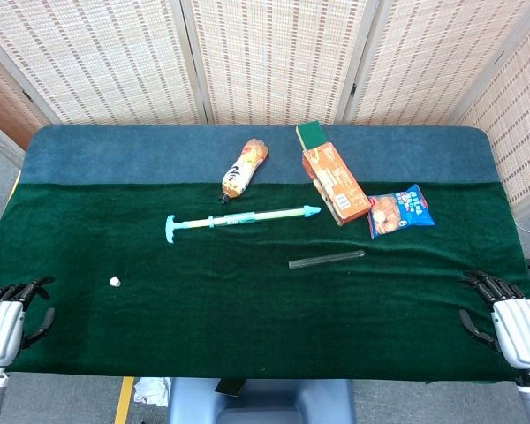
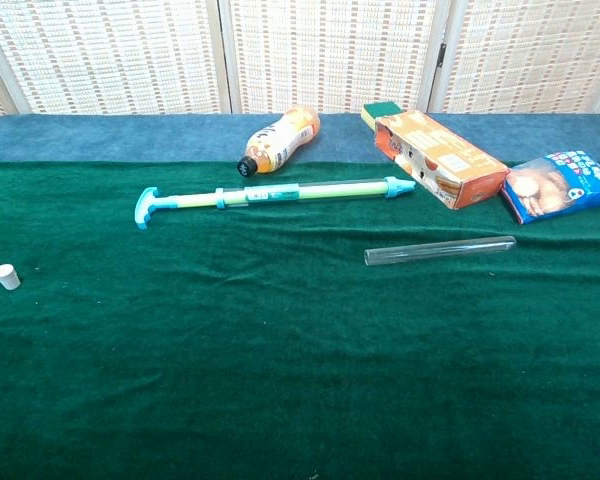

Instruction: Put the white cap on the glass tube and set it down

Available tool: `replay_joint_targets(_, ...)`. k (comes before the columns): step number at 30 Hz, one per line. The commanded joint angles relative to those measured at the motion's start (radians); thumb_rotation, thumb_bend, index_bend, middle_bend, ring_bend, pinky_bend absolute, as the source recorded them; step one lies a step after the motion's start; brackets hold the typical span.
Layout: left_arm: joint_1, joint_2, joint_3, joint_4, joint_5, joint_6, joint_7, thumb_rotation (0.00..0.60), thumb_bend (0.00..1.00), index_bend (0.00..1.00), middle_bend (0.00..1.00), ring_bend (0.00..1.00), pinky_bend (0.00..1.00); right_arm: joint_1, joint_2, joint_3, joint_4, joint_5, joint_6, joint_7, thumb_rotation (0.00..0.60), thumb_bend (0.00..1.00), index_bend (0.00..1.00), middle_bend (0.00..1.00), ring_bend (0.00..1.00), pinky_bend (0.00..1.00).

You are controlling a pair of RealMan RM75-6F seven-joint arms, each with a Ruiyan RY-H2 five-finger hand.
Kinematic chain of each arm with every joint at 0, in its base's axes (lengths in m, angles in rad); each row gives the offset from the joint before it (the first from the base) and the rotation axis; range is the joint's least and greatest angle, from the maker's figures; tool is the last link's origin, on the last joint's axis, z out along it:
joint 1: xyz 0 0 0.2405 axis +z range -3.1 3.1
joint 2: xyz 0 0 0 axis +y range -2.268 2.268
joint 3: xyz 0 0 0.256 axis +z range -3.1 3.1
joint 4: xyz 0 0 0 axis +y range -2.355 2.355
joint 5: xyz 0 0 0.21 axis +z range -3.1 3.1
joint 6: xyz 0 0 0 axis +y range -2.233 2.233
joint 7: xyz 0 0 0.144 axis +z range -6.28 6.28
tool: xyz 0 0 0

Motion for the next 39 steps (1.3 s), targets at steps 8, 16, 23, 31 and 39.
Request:
replay_joint_targets(8,-0.026,-0.005,-0.005,0.007,0.003,-0.040,0.024,0.600,0.46,0.29,0.49,0.38,0.33,0.012,0.003,0.017,-0.008,0.005,-0.027,-0.013,0.600,0.44,0.31,0.28,0.29,0.32)
replay_joint_targets(16,-0.127,-0.030,-0.045,0.073,0.004,-0.154,0.017,0.600,0.42,0.30,0.56,0.52,0.47,0.024,0.008,0.034,-0.020,0.013,-0.045,-0.025,0.600,0.44,0.31,0.28,0.30,0.33)
replay_joint_targets(23,-0.246,-0.093,-0.067,0.208,-0.013,-0.312,-0.014,0.600,0.42,0.37,0.83,0.78,0.74,0.029,0.005,0.040,-0.021,0.022,-0.063,-0.027,0.600,0.44,0.31,0.29,0.33,0.35)
replay_joint_targets(31,-0.322,-0.163,-0.065,0.298,-0.032,-0.410,-0.013,0.600,0.42,0.40,0.95,0.86,0.82,0.027,0.005,0.045,-0.024,0.032,-0.067,-0.032,0.600,0.44,0.31,0.30,0.35,0.36)
replay_joint_targets(39,-0.337,-0.177,-0.041,0.297,-0.070,-0.465,0.036,0.600,0.42,0.40,0.98,0.88,0.83,0.028,0.003,0.047,-0.021,0.041,-0.081,-0.032,0.600,0.44,0.31,0.30,0.35,0.36)
